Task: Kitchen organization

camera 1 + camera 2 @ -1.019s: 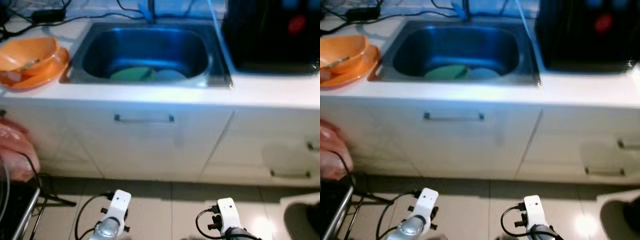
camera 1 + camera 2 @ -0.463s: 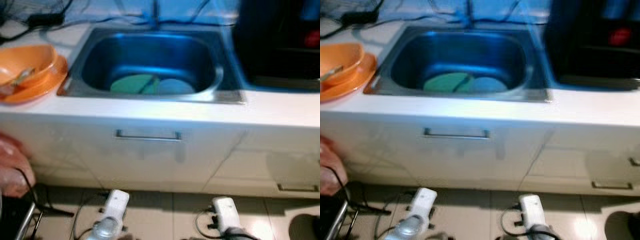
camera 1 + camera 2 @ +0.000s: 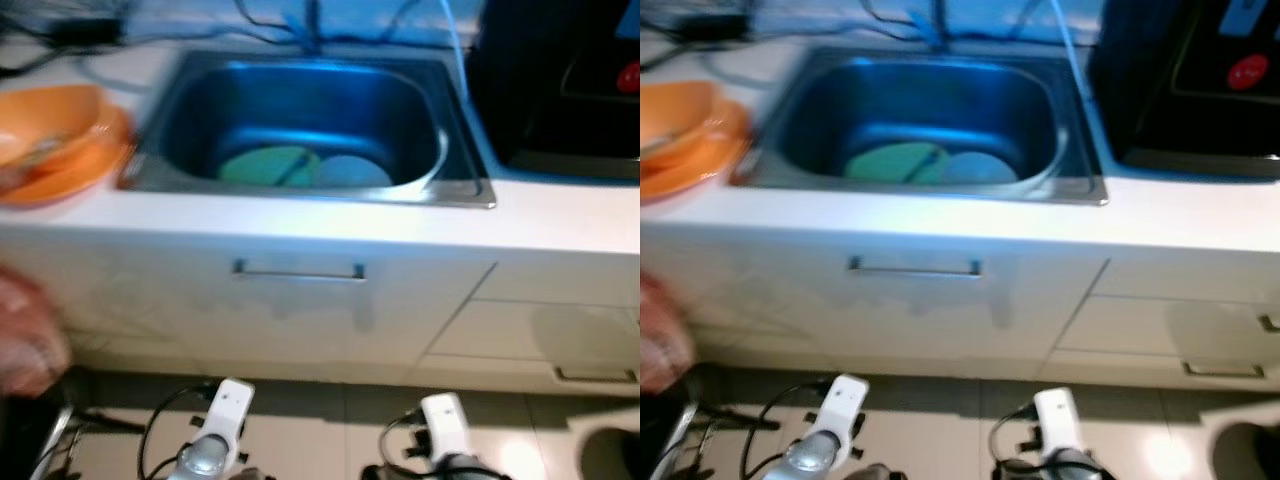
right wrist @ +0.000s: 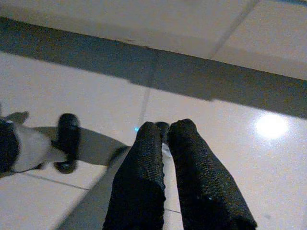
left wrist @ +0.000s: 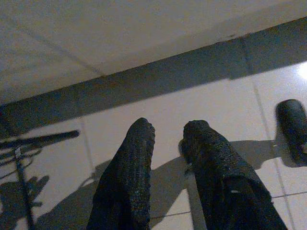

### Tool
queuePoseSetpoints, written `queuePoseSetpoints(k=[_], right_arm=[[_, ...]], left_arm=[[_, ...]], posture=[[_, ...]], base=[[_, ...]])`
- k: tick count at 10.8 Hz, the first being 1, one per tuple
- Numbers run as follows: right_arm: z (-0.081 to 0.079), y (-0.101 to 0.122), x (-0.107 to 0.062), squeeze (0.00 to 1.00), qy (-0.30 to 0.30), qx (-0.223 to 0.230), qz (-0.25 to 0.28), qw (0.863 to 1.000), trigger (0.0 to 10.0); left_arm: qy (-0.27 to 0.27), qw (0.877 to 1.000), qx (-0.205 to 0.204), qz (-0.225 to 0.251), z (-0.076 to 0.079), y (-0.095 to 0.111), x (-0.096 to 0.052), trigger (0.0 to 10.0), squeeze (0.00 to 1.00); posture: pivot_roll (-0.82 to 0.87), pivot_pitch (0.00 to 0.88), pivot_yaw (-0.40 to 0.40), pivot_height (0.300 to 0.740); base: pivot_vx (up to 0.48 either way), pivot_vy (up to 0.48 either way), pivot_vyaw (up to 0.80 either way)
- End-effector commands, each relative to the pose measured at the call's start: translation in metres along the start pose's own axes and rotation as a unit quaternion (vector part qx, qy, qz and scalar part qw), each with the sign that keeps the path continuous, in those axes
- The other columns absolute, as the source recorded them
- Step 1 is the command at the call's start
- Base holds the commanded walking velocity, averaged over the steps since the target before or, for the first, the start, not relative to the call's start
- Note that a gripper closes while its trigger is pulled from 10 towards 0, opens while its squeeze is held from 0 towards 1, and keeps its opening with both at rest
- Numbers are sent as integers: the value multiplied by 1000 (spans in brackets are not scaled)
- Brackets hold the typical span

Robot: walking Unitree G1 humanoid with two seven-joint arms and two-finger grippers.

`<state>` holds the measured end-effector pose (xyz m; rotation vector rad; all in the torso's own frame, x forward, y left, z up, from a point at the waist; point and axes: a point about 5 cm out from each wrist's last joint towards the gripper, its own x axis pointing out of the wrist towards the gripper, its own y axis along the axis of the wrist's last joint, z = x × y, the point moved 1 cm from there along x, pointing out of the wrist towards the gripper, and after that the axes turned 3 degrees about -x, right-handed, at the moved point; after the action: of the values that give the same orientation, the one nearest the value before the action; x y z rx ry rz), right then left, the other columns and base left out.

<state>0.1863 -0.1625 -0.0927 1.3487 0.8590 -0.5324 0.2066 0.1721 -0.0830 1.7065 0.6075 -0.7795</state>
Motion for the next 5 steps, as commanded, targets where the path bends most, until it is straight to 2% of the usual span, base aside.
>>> queuePoseSetpoints(k=[1,5], right_arm=[[2,-8,-2,0,-3,-1,-14,1000,10000],[2,-8,-2,0,-3,0,-15,1000,10000]], left_arm=[[-4,1000,0,-10,2,-6,-1,10000,0],[-3,1000,2,-9,2,-5,-1,10000,0]], posture=[[-19,138,22,740],[-21,138,24,740]], base=[[0,0,0],[0,0,0]])
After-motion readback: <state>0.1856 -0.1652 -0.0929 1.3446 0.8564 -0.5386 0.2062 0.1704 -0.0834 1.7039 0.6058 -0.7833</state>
